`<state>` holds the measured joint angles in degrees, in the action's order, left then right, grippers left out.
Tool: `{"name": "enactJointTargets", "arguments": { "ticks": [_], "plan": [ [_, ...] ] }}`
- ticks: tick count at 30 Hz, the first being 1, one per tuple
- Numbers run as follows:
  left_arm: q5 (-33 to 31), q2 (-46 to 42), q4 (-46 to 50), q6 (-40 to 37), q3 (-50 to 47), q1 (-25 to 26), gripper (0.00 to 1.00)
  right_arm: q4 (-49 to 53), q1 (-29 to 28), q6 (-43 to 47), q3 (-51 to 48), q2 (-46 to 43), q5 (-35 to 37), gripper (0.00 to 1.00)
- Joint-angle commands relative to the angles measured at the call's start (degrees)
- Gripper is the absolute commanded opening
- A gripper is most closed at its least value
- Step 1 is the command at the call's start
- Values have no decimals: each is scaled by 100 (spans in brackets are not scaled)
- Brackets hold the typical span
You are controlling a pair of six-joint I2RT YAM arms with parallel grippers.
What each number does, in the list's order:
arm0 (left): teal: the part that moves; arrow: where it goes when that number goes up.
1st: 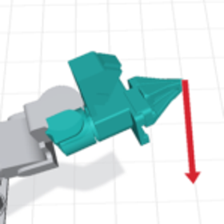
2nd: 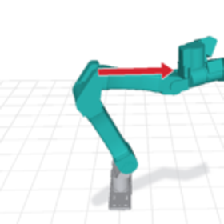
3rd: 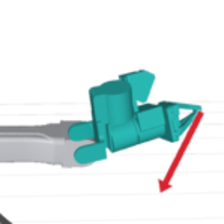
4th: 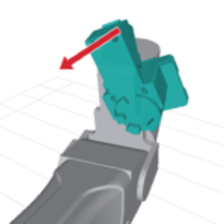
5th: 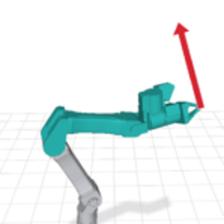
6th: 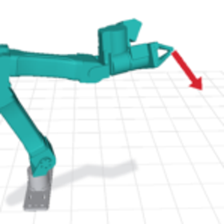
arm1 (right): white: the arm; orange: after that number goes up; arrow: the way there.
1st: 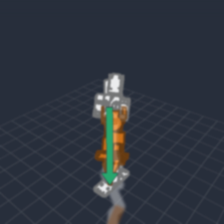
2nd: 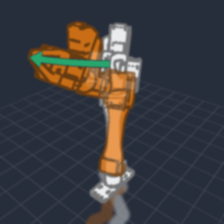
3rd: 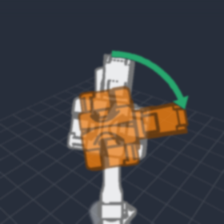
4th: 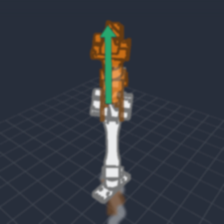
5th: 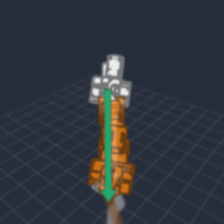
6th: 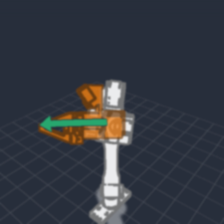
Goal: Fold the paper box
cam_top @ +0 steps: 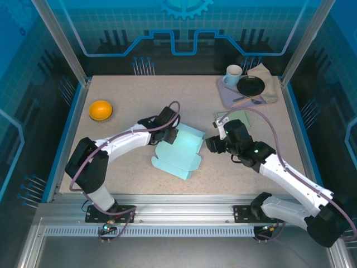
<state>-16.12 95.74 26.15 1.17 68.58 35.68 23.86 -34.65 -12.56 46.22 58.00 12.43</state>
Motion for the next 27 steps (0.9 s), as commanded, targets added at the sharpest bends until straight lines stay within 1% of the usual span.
{"name": "enactJointTargets", "arguments": {
  "ticks": [1, 3, 6, 9, 12, 14, 15, 17, 18, 20, 21, 22, 23, 27],
  "plan": [
    [79, -87, 1240, -1547, 639, -29, 5, 500, 158, -69, 30, -512, 451, 64],
    [-18, -280, 1604, -2183, 853, -25, 5, 582, 206, -149, 18, -794, 674, 64],
    [-510, -558, 1988, -3359, 1030, 106, 6, 651, 278, -218, -64, -1254, 845, 65],
    [-1233, -732, 2154, -4775, 931, 404, 7, 711, 332, -230, -152, -1628, 763, 66],
    [-2268, -747, 2078, -6610, 596, 795, 7, 849, 355, -216, -204, -1921, 676, 66],
    [-2984, -596, 1689, -7754, 491, 914, 7, 890, 374, -236, -228, -2083, 602, 66],
    [-3281, -490, 1422, -8205, 477, 944, 9, 919, 380, -261, -248, -2164, 565, 66],
    [-3976, -198, -3, -9618, 241, 975, 10, 978, 387, -349, -286, -2346, 503, 67],
    [-4017, -104, -360, -10022, 190, 1006, 10, 1006, 394, -384, -295, -2431, 487, 67],
    [-3773, 91, 27, -10162, 447, 1151, 10, 1067, 399, -469, -323, -2636, 429, 67],
    [-3713, 179, -135, -10398, 454, 1205, 10, 1097, 398, -498, -331, -2729, 387, 67],
    [-3688, 314, -9, -10473, 598, 1264, 9, 1133, 410, -543, -345, -2819, 344, 67],
    [-3633, 483, 348, -10452, 783, 1336, 9, 1177, 403, -617, -358, -2910, 297, 67],
    [-3338, 1001, 1000, -10545, 1214, 1653, 9, 1319, 416, -771, -416, -3173, 121, 67]
  ]
}}
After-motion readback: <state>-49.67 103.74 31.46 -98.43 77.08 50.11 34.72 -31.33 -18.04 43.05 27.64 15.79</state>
